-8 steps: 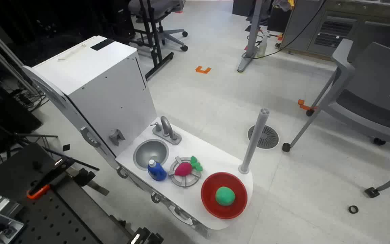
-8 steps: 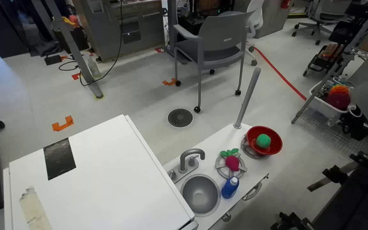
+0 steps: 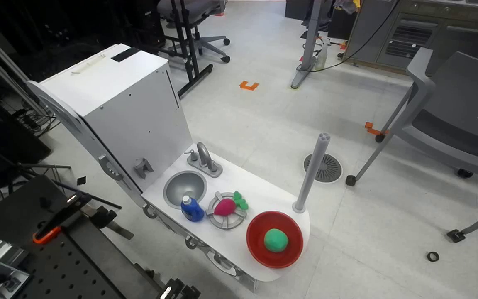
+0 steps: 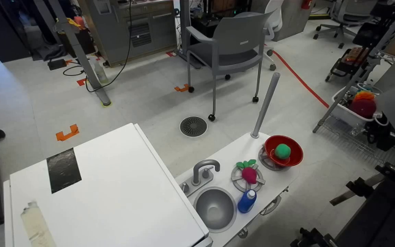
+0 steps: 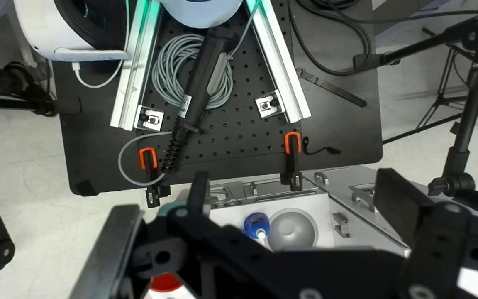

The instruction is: Remove the green plushie from the orange bowl

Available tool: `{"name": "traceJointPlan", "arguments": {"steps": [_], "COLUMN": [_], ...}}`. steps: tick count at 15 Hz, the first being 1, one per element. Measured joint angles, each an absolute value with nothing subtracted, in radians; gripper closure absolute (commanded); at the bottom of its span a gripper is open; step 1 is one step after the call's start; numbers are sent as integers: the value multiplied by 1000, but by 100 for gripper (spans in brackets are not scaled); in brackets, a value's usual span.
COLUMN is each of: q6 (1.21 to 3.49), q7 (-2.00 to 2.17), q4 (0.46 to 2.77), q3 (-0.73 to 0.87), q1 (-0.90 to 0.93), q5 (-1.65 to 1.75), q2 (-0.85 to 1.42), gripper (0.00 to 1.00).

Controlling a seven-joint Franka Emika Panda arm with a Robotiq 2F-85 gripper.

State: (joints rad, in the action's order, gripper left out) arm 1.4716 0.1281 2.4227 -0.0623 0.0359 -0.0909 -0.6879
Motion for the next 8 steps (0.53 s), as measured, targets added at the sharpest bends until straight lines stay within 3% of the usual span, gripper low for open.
{"name": "traceJointPlan", "arguments": {"steps": [8], "q6": [1712], "q7": [130], "q4": [2365], "q3": [-41], "q1": [9], "q5": [-125], "q2": [-348], "gripper": [0]}}
